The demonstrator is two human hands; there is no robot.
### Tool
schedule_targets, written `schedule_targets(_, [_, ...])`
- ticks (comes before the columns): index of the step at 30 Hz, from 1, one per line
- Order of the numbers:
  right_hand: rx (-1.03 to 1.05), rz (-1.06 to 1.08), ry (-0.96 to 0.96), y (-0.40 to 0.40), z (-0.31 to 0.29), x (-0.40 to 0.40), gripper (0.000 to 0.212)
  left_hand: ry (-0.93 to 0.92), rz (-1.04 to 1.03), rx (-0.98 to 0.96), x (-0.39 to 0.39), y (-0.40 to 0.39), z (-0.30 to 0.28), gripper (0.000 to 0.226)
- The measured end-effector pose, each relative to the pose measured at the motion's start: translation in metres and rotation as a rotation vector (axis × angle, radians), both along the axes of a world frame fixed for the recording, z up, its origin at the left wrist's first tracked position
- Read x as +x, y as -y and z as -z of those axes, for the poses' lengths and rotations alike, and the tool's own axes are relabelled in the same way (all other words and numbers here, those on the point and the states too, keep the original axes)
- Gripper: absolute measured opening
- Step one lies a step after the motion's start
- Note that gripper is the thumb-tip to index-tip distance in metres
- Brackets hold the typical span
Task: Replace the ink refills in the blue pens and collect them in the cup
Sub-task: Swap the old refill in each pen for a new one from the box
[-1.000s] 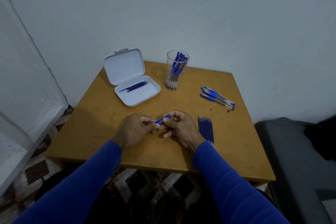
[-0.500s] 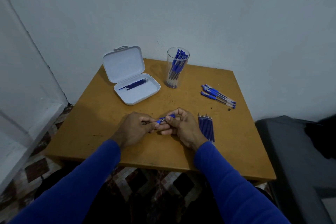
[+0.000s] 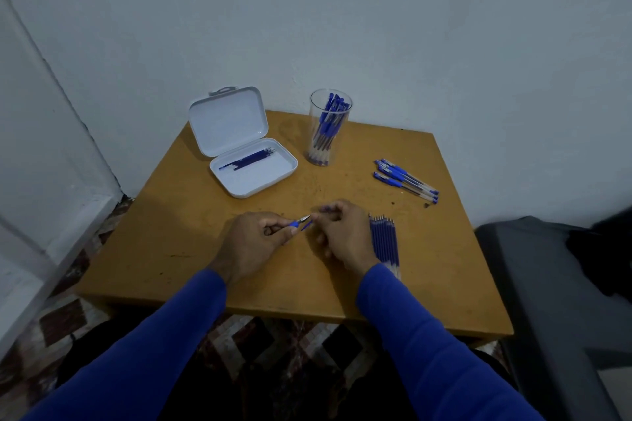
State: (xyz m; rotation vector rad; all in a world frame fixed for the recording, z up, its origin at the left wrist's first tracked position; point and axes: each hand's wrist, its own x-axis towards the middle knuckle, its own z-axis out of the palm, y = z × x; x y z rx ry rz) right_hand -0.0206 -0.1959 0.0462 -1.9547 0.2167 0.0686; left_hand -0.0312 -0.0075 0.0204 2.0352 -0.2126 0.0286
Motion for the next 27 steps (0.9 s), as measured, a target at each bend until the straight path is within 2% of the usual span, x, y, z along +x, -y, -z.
schedule_targets(8, [-0.275, 0.001, 0.151, -0.01, 0.015, 0.006, 0.008, 0.169, 0.022, 0.102, -0.008, 0.004, 0.0, 0.019])
schedule_targets(11, [-0.216, 0.042, 0.164, -0.008, 0.015, 0.002, 0.01, 0.193, -0.004, 0.084, -0.011, 0.005, 0.003, 0.022])
schedule_targets(16, [-0.079, -0.015, 0.161, -0.003, 0.011, -0.013, 0.045, 0.208, -0.028, 0.113, -0.013, 0.005, 0.007, 0.022])
schedule_targets(18, [-0.039, -0.07, 0.115, -0.002, 0.011, -0.018, 0.052, 0.21, -0.022, 0.115, -0.014, 0.005, 0.007, 0.021])
schedule_targets(27, [0.061, -0.169, 0.058, 0.006, 0.011, -0.02, 0.032, 0.208, 0.01, 0.118, -0.015, 0.007, 0.006, 0.023])
